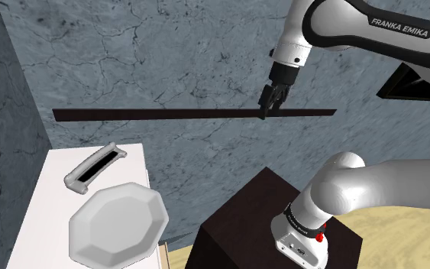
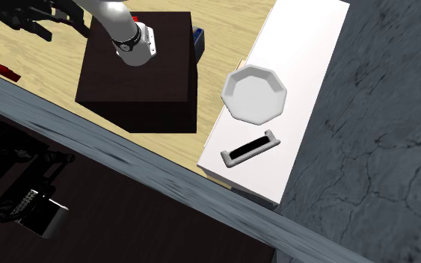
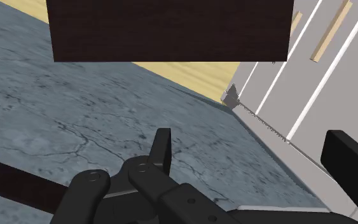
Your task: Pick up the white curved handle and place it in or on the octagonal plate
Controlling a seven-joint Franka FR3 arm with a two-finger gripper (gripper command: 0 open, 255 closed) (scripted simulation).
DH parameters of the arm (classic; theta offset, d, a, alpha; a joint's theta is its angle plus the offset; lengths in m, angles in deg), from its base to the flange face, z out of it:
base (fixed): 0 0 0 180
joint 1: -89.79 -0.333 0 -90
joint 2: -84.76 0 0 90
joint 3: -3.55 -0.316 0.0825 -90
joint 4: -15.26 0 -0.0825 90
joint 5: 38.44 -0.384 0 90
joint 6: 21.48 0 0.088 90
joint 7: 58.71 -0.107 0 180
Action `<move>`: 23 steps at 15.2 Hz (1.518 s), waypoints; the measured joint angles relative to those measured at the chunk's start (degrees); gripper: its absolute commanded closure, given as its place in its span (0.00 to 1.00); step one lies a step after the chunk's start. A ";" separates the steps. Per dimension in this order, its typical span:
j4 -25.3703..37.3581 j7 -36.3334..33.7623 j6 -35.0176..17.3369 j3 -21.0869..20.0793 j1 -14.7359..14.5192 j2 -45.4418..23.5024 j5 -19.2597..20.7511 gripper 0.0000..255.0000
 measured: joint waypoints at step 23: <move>14.27 -57.26 -14.31 -39.11 6.82 -21.42 -13.12 0.00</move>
